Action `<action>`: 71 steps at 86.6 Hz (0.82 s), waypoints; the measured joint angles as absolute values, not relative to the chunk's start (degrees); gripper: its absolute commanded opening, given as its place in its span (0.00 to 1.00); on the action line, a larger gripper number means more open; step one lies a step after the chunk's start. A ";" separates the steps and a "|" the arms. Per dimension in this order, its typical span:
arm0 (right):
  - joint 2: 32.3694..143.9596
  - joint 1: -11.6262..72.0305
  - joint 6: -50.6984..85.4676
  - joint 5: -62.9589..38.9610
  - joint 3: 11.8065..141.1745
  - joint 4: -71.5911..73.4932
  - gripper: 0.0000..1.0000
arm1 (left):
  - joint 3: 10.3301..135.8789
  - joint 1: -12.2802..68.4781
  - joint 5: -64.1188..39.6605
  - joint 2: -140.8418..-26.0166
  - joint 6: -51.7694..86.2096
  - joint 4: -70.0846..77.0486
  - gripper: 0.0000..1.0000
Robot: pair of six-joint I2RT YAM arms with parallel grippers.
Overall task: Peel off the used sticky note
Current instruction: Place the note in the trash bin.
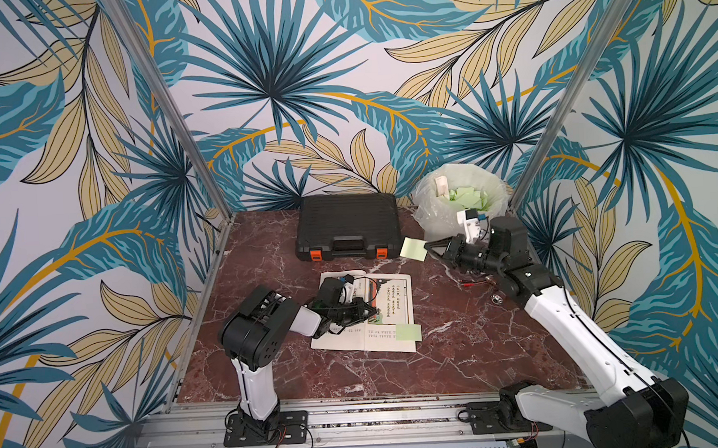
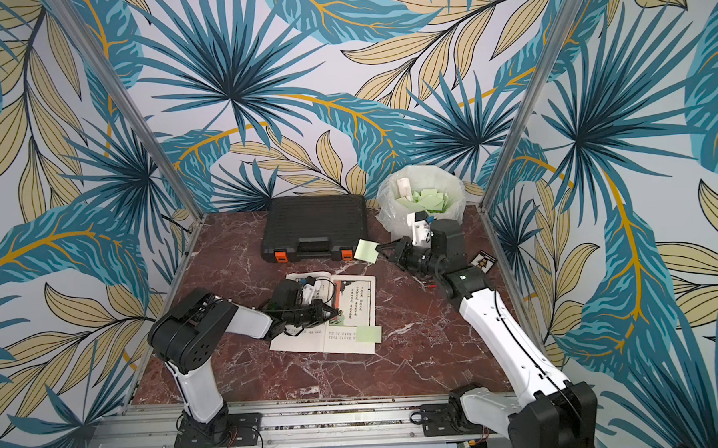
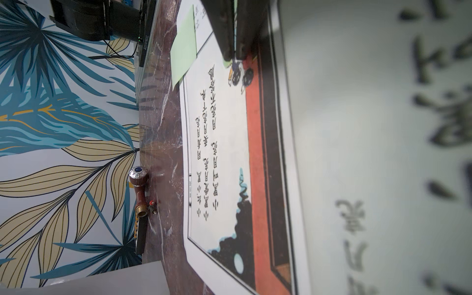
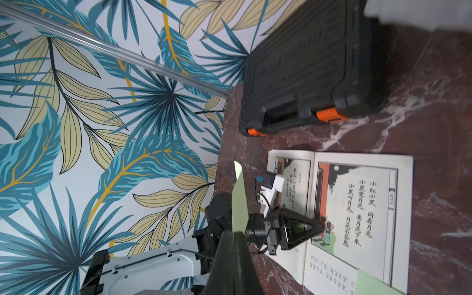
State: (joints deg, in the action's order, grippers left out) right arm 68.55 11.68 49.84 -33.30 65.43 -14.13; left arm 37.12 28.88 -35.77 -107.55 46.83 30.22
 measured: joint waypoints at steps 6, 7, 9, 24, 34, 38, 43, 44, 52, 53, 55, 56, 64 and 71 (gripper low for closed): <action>71.59 8.60 48.07 -32.91 73.73 -17.34 0.00 | 37.10 28.88 -35.81 -107.59 46.85 30.35 0.03; 72.03 8.19 47.94 -32.93 74.67 -17.78 0.00 | 37.10 28.88 -35.81 -107.59 46.85 30.37 0.00; 73.06 7.20 47.59 -32.82 76.93 -18.48 0.00 | 37.10 28.88 -35.55 -107.59 46.96 30.39 0.00; 82.04 1.34 44.31 -31.00 93.01 -26.26 0.00 | 36.99 29.34 -32.12 -107.50 46.83 30.74 0.00; 88.99 -1.17 41.93 -29.54 104.44 -31.77 0.00 | 36.88 29.43 -31.75 -107.46 46.74 30.92 0.00; 91.31 -2.00 41.25 -28.80 108.18 -33.93 0.00 | 36.88 29.45 -31.77 -107.46 46.76 30.94 0.00; 94.41 -2.90 39.97 -27.73 112.86 -36.91 0.00 | 36.88 29.45 -31.75 -107.48 46.76 30.96 0.00; 94.94 -3.07 39.86 -27.51 113.73 -37.52 0.00 | 36.88 29.45 -31.75 -107.48 46.76 30.98 0.00; 99.68 -3.81 38.02 -25.85 119.98 -42.02 0.00 | 36.82 29.45 -31.70 -107.48 46.78 31.09 0.00; 100.16 -3.88 37.87 -25.65 120.64 -42.61 0.00 | 36.82 29.45 -31.70 -107.48 46.78 31.09 0.00; 101.21 -3.95 37.39 -25.19 121.73 -43.66 0.01 | 36.80 29.45 -31.68 -107.48 46.78 31.14 0.00; 101.71 -3.97 37.23 -24.93 122.34 -44.29 0.01 | 36.77 29.45 -31.68 -107.48 46.81 31.16 0.00; 105.60 -4.01 35.48 -22.87 126.39 -48.73 0.06 | 36.73 29.47 -31.48 -107.48 46.83 31.29 0.00; 108.38 -4.03 34.09 -21.19 129.29 -52.34 0.16 | 36.73 29.50 -31.44 -107.48 46.87 31.31 0.00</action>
State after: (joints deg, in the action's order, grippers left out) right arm 108.38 -4.03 34.09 -21.19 129.29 -52.34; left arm 36.73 29.50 -31.44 -107.48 46.87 31.31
